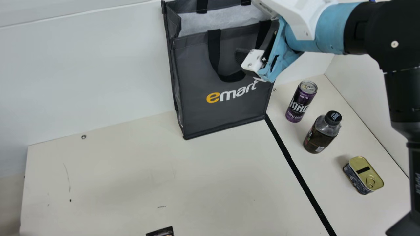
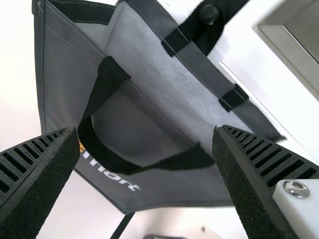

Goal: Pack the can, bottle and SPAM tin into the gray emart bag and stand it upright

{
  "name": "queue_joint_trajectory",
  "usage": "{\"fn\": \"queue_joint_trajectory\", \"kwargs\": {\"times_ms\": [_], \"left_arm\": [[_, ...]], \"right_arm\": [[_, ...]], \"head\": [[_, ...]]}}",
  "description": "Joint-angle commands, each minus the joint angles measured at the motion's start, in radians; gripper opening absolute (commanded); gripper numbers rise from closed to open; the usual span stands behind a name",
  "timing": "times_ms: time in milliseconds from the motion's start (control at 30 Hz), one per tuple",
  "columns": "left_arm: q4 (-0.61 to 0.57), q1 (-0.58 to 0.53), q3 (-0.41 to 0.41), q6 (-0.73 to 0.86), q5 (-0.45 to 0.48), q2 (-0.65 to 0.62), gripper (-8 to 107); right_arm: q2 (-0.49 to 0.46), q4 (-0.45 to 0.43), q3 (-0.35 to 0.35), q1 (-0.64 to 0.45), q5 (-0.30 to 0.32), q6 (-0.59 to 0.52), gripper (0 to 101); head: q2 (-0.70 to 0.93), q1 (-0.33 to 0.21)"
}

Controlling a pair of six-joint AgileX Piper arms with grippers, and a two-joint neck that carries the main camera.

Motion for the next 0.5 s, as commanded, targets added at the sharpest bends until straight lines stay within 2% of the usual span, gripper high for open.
{"fn": "queue_joint_trajectory", "kwargs": {"times_ms": [0, 467], "left_arm": [[0.0, 0.0, 0.0, 0.0, 0.0, 0.0, 90], [0.0, 0.0, 0.0, 0.0, 0.0, 0.0, 90]], "right_arm": [[0.021, 0.013, -0.015, -0.001, 0.001, -0.026, 95], [0.132, 0.13, -0.063, -0.008, 0.001, -0.17, 95]], "head": [[-0.002, -0.021], [-0.002, -0.021]]}}
